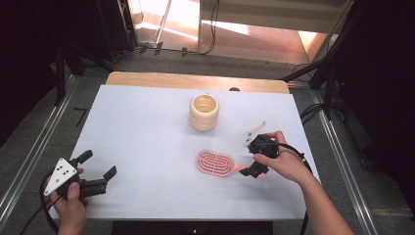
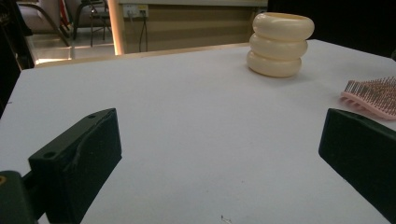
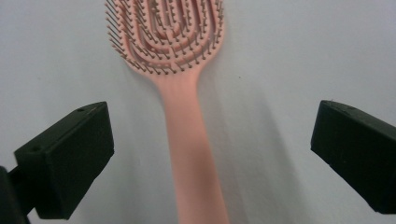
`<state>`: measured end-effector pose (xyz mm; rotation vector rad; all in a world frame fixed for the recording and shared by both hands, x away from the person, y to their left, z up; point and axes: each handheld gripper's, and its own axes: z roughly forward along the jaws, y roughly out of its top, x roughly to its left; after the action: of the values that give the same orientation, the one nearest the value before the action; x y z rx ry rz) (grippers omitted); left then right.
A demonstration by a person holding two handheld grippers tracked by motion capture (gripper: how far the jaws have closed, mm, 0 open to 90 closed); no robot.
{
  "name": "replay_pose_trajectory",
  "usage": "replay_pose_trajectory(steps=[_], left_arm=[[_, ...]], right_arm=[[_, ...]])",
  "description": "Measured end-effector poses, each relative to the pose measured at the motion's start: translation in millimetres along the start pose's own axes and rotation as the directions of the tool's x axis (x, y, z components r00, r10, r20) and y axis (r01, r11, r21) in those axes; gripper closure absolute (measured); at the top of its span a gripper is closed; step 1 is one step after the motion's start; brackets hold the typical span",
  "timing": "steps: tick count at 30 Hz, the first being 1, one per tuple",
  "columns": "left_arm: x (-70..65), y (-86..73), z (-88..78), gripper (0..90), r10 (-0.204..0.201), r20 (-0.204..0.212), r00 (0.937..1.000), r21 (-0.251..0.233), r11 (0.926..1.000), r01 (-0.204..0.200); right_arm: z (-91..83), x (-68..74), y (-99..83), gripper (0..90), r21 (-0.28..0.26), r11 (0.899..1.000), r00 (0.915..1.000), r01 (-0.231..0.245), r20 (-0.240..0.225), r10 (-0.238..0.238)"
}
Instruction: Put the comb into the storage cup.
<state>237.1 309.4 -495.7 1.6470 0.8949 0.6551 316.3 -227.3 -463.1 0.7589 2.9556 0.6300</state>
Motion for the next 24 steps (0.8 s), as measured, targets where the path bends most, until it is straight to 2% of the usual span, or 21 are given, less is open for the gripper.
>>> replay_pose_trajectory(steps=[8,9,11,13,17,18,20,21,22,23,24], left_arm=[[0.0,0.0,-0.1,0.0,0.001,0.001,1.0,0.0,1.0,-0.001],[0.0,0.0,-0.1,0.0,0.001,0.001,1.0,0.0,1.0,-0.001],[0.1,0.0,-0.2,0.0,0.001,0.001,1.0,0.0,1.0,-0.001],[-0.1,0.0,-0.2,0.0,0.0,0.001,1.0,0.0,1.0,0.0],[-0.1,0.0,-0.1,0.0,0.002,0.001,1.0,0.0,1.0,-0.002],[-0.1,0.0,-0.1,0.0,0.002,0.001,1.0,0.0,1.0,-0.002],[-0.1,0.0,-0.1,0.0,0.002,0.001,1.0,0.0,1.0,-0.002],[-0.1,0.0,-0.1,0.0,0.002,0.001,1.0,0.0,1.0,-0.002],[-0.1,0.0,0.0,0.0,0.002,0.001,1.0,0.0,1.0,-0.002],[-0.2,0.0,0.0,0.0,0.002,0.001,1.0,0.0,1.0,-0.002],[-0.2,0.0,0.0,0.0,0.002,0.001,1.0,0.0,1.0,-0.002]], right_arm=[[7.3,8.4,7.9,0.0,0.038,0.999,0.9994,0.022,-0.027,-0.021],[8.4,8.2,8.2,0.0,0.045,0.998,0.9989,0.041,-0.026,-0.04],[9.7,9.7,8.5,0.0,0.055,0.998,0.9992,0.031,-0.026,-0.03],[13.2,11.3,8.2,11.2,0.071,0.997,0.999,0.041,-0.021,-0.039],[16.0,12.8,8.1,12.4,0.094,0.994,0.9988,0.047,-0.02,-0.045],[17.7,13.5,8.0,20.2,0.101,0.993,0.9977,0.066,-0.021,-0.064],[18.8,15.1,7.8,26.4,0.11,0.992,0.9976,0.069,-0.019,-0.067],[18.8,15.1,7.8,26.4,0.11,0.992,0.9976,0.069,-0.019,-0.067],[20.5,15.8,8.0,34.8,0.116,0.992,0.9982,0.059,-0.001,-0.06],[20.5,15.8,8.0,34.8,0.116,0.992,0.9982,0.059,-0.001,-0.06],[21.3,15.7,8.8,40.4,0.126,0.989,0.9975,0.071,-0.007,-0.07]])
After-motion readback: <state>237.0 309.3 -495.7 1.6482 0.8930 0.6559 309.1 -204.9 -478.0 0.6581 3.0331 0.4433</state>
